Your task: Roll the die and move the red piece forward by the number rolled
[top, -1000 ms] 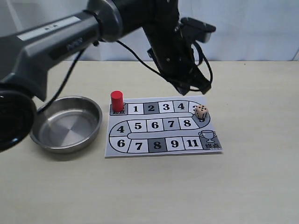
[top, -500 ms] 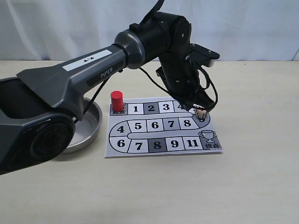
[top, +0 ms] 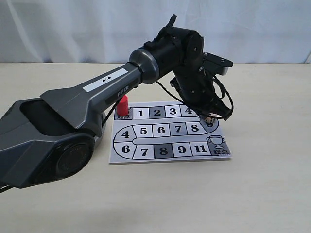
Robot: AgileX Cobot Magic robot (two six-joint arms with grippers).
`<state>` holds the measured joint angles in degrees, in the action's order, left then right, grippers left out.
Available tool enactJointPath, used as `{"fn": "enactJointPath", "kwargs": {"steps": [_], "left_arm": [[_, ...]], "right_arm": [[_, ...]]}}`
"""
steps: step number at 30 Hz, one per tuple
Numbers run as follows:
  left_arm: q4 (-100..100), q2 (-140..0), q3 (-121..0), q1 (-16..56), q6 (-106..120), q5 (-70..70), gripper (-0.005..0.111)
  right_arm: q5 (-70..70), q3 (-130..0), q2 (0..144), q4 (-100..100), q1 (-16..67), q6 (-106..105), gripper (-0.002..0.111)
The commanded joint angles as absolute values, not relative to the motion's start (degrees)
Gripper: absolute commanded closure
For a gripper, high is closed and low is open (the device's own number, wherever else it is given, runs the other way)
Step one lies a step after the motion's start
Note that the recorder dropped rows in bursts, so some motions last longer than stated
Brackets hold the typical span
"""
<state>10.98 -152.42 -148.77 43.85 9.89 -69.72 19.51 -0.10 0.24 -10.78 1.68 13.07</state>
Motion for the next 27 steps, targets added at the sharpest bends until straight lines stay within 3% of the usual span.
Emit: {"fn": "enactJointPath", "kwargs": {"steps": [1,13,27], "left_arm": [[10.89,-152.26,-149.35,44.0,9.14,-69.34,0.107],[9.95,-152.1,-149.35,44.0,8.92,-69.43,0.107],[9.71,-138.36,-149.35,44.0,3.08,-69.96,0.107]], "right_arm": [[19.57,0.0,0.0,-10.72,1.48,13.35,0.104],[19.57,0.0,0.0,-10.72,1.48,13.35,0.104],[19.57,0.0,0.0,-10.72,1.48,13.35,0.104]]}}
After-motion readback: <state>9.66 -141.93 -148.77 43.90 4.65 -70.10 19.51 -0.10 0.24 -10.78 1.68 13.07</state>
